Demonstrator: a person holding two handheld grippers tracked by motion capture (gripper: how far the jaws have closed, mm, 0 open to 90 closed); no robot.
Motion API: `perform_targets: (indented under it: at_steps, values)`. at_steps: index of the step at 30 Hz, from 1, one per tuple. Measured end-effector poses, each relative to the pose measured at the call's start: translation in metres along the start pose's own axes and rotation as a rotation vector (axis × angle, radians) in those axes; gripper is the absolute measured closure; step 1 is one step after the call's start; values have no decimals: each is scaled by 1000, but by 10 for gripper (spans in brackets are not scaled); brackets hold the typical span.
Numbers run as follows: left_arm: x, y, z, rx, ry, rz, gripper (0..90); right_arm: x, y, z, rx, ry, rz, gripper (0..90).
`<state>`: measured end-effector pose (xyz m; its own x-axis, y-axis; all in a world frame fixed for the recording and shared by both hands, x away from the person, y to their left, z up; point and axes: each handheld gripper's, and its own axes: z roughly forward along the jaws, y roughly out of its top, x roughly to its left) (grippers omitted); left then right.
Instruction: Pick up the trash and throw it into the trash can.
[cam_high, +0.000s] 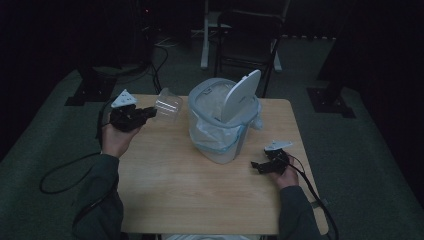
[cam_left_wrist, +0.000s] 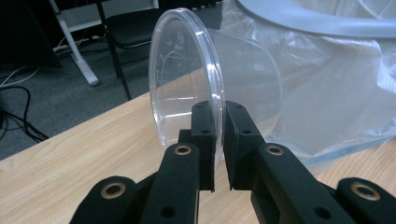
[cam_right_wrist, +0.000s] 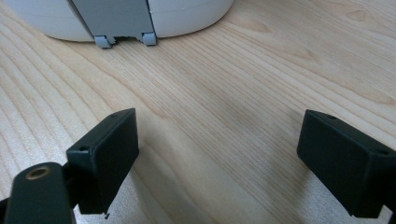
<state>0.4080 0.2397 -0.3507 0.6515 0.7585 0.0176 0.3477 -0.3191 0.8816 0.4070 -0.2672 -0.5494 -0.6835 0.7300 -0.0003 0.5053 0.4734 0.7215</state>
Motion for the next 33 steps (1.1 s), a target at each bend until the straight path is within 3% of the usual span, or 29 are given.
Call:
perform_targets:
  at_steps: [33]
  values:
    - [11, 39, 4, -16, 2, 21, 841, 0, 0, 0, 0, 1, 0, 119]
